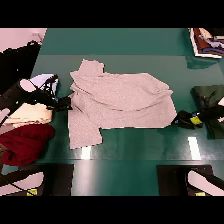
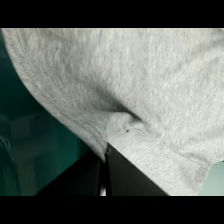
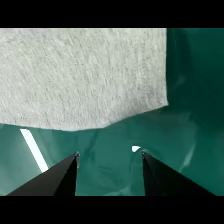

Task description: Fold the shirts.

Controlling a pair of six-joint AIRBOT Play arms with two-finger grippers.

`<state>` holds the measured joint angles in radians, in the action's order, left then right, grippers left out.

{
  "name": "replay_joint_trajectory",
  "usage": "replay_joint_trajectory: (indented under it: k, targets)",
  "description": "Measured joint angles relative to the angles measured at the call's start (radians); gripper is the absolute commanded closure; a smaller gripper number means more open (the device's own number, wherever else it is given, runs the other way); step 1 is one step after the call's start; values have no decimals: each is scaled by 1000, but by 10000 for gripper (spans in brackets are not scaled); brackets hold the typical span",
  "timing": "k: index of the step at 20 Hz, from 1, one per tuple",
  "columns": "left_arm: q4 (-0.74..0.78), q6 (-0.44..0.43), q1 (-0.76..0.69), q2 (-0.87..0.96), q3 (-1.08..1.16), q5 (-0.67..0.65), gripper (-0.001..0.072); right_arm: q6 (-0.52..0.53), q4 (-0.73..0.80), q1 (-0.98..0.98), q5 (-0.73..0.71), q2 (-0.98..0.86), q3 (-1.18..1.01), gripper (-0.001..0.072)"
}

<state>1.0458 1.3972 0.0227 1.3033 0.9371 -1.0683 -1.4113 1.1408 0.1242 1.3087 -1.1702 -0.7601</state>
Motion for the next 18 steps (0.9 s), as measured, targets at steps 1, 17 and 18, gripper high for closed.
replay_joint_trajectory:
  k: [1, 17, 18]
  targets:
    - [0, 0, 0, 0, 2, -1, 685, -1, -17, 0, -31, 0, 26, 273]
    - [51, 31, 0, -307, 213, -10, 685, 30, -147, -1, -225, 186, -191, 702]
    - [55, 34, 0, -359, 278, -13, 686, 34, -147, -1, -229, 226, -266, 702]
